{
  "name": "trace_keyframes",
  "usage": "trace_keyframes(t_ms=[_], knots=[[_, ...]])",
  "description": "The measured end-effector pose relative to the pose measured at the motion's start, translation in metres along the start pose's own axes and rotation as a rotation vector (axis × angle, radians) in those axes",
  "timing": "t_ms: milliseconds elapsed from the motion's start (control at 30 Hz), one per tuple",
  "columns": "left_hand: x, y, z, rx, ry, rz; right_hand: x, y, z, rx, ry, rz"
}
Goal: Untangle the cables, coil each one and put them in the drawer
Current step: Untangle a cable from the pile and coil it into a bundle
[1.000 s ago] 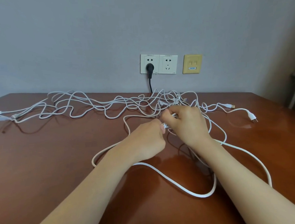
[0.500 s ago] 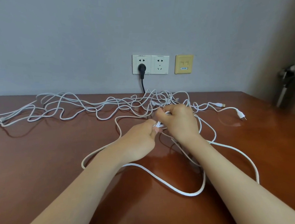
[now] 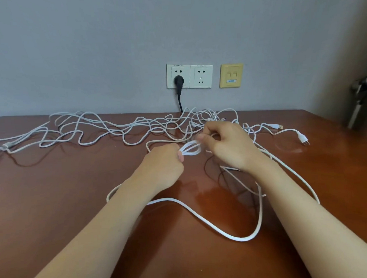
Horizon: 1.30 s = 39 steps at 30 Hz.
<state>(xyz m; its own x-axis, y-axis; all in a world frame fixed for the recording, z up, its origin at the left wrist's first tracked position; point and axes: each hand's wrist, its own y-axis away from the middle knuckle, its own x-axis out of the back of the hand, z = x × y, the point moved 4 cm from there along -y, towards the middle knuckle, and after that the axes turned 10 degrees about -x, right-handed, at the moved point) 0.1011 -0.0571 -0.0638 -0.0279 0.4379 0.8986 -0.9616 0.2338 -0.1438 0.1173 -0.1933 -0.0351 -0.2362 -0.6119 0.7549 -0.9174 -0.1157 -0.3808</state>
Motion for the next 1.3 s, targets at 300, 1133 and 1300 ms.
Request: trace_keyframes(t_ms=[300,1133,1300], knots=[[-0.007,0.010,0.020,-0.343,0.210,-0.085,0.004,-0.004,0.000,0.004,-0.483,-0.040],[0.015,-0.002,-0.019,-0.083,0.399,0.413,-0.029,0.027,-0.043,0.327,0.302,-0.134],[0.010,0.002,-0.009,-0.214,0.295,0.215,-0.011,0.027,-0.048,0.376,0.379,-0.024]])
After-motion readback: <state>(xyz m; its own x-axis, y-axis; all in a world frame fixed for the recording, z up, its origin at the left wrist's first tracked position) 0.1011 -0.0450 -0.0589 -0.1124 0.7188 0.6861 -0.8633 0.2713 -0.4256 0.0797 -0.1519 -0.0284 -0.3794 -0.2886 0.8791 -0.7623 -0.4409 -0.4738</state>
